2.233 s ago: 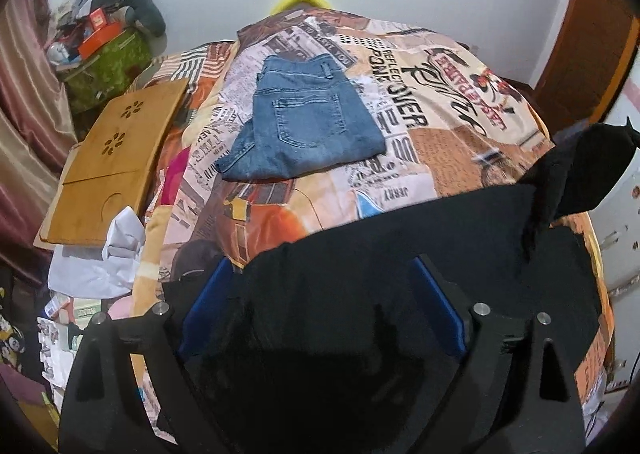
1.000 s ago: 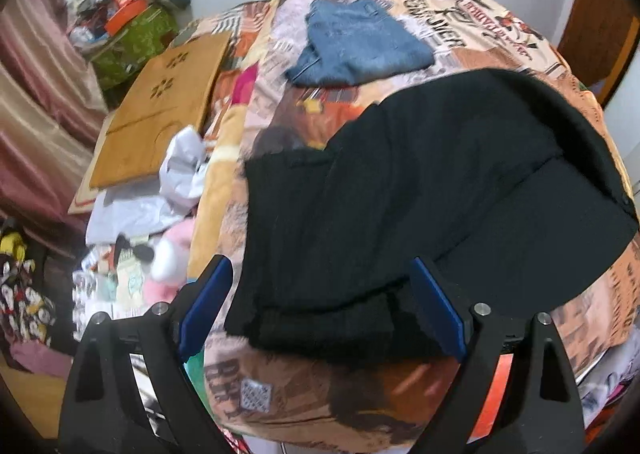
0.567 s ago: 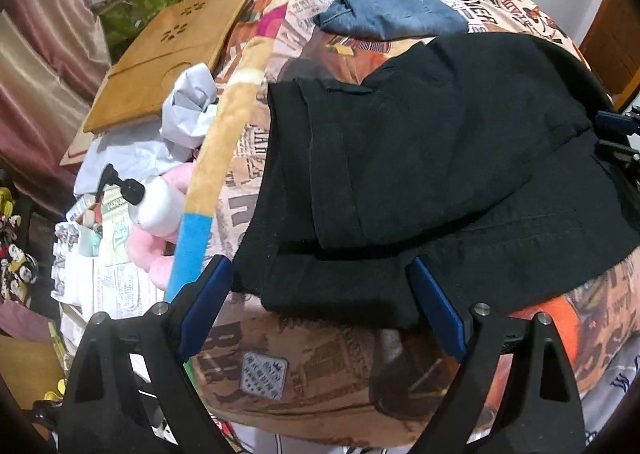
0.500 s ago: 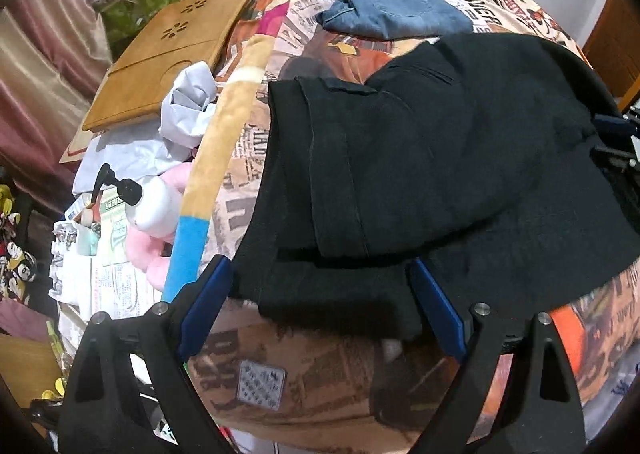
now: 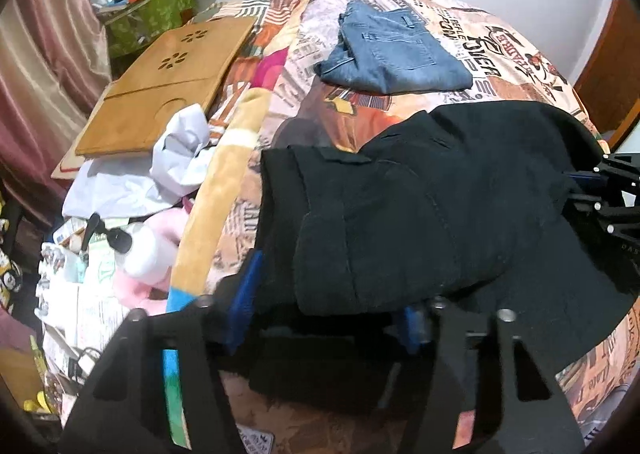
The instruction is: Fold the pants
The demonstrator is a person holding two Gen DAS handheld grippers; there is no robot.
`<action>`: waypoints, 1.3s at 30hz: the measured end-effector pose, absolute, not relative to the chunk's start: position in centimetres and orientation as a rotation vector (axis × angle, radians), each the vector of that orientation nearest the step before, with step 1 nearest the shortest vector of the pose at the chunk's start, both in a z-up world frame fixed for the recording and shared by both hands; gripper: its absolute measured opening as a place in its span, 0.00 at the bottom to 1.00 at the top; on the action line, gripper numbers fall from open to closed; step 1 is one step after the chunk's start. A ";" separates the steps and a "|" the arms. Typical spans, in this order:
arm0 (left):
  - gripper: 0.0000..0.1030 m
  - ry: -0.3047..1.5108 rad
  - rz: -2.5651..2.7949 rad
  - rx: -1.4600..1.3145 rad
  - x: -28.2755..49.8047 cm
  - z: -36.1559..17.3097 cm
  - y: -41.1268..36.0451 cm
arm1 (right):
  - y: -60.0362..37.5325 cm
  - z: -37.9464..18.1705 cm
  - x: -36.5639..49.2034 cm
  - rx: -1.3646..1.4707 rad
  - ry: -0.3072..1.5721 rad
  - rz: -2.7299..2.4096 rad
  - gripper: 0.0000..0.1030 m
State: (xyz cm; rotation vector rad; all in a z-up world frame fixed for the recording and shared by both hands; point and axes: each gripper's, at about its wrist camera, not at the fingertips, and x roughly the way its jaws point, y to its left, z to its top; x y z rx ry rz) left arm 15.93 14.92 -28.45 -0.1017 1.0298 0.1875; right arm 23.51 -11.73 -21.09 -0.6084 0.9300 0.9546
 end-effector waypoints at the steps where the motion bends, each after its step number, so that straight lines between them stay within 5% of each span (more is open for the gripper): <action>1: 0.41 1.028 0.189 -0.088 16.1 -28.5 14.7 | -11.7 -21.0 23.5 -0.602 0.928 0.952 0.16; 4: 0.21 1.021 0.199 -0.053 16.3 -28.4 14.4 | -11.9 -20.5 23.7 -0.561 0.938 0.954 0.09; 14: 0.13 0.930 0.239 -0.092 14.2 -25.2 15.8 | -12.9 -16.6 21.6 -0.427 0.967 1.053 0.06; 26: 0.13 0.949 0.261 -0.172 10.6 -25.5 17.9 | -10.5 -19.0 16.9 -0.428 1.085 1.142 0.07; 31: 0.13 0.961 0.276 -0.186 9.9 -25.5 18.4 | -10.9 -18.8 17.1 -0.398 1.145 1.130 0.13; 34: 0.13 0.957 0.273 -0.193 10.4 -24.9 18.8 | -11.1 -17.6 17.2 -0.408 1.126 1.135 0.30; 37: 0.22 0.960 0.270 -0.198 11.7 -24.7 19.3 | -11.5 -16.0 17.8 -0.407 1.060 1.124 0.38; 39: 0.39 0.961 0.270 -0.194 12.8 -24.7 19.5 | -11.7 -15.1 18.8 -0.384 1.034 1.110 0.38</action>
